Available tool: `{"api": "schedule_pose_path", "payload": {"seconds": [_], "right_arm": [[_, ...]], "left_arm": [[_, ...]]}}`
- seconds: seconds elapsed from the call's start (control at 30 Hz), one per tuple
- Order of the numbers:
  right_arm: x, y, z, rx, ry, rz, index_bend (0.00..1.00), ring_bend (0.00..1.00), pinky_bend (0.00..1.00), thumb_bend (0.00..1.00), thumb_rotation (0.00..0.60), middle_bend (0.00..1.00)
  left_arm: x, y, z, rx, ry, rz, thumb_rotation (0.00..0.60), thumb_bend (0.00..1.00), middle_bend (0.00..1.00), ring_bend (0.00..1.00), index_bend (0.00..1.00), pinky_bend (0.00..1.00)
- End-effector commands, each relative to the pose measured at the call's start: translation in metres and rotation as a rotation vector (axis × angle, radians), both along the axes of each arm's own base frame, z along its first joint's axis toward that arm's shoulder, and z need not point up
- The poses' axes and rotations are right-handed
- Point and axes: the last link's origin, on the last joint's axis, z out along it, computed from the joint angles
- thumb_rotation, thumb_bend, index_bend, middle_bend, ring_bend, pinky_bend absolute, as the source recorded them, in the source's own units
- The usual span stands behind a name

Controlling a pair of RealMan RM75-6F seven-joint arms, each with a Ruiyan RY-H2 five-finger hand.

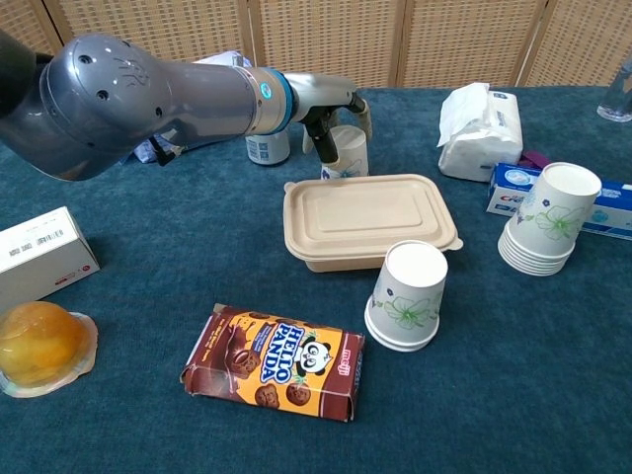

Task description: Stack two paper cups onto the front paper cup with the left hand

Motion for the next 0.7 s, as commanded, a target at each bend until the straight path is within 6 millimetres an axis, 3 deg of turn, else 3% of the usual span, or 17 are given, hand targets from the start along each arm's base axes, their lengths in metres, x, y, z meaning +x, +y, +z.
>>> {"api": "schedule_pose_path", "payload": {"seconds": [0.03,0.47,0.7], "right_arm": [[0.0,0.0,0.001,-0.002,-0.001,0.001,0.0,0.01,0.31,0.37,0.6,0.14],[0.0,0.0,0.0,0.001,-0.002,0.005,0.0,0.01,0.31,0.37,0.6,0.14],[0.0,-0.001,0.0,0.002,-0.001,0.001,0.0,0.01,0.31,0.37,0.6,0.14]], "left_arm": [[-0.001,0.0,0.001,0.006,-0.005,0.0,0.6,0.45,0.14,0.31,0.28,0.5],[-0.008,0.001,0.006,0.015,-0.03,0.022,0.6,0.45,0.19,0.36,0.33,0.55],[-0.005,0.001,0.024,0.006,-0.103,0.037,0.6,0.45,0.2,0.36,0.33,0.55]]}}
